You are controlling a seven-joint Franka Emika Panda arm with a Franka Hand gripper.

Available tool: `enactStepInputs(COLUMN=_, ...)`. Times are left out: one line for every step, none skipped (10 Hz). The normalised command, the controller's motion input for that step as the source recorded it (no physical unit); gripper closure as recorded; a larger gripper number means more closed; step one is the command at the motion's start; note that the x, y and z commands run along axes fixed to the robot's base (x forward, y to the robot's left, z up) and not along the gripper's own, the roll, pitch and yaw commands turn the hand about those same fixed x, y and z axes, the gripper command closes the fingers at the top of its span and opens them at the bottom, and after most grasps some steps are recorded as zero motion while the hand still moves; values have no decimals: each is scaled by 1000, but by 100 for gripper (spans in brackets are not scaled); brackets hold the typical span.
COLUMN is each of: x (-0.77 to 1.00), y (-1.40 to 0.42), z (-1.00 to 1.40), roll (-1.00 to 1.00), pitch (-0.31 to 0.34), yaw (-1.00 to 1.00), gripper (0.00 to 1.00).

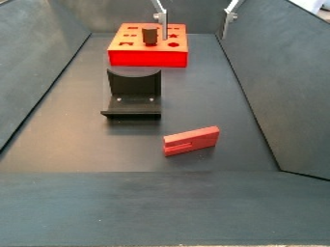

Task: Pick up the double-square object. Move up. Place the double-square object on the fixture. Regrasp the double-square object. Move to above the board. Insert the double-square object.
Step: Pick up the double-square object.

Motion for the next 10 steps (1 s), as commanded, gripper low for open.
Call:
enactStepInputs(x=-234, y=6, z=-26, roll=0, pitch=-56, yaw=-69, gripper=0)
enactStepInputs(x=-357, y=463, z=-180, roll=-1, pitch=-40, yaw=-394, gripper=0)
enactStepInputs(x=-449, y=451, z=-237, roll=0, pitch=-11, yaw=-443, gripper=0)
enactStepInputs(x=-451, y=457, z=-266, roll=0, pitch=0, yaw=-443, gripper=0)
enactStepInputs(x=-446, y=443, z=-271, roll=0, pitch=0, yaw=-460, gripper=0)
enactStepInputs(x=-406, y=366, z=-280, roll=0, pitch=0, yaw=-540, gripper=0)
enactStepInputs(x=-337, y=220, z=-257, roll=0, pitch=0, yaw=-691, gripper=0)
enactStepInputs(x=-383, y=211, z=-351, roll=0, pitch=0, yaw=-694, gripper=0)
enactStepInputs(x=-49, y=106, z=-543, roll=-6, pitch=0, yaw=-843, gripper=0)
enactStepInputs(x=103, y=17, z=-603, roll=-17, pitch=0, yaw=-977, gripper=0)
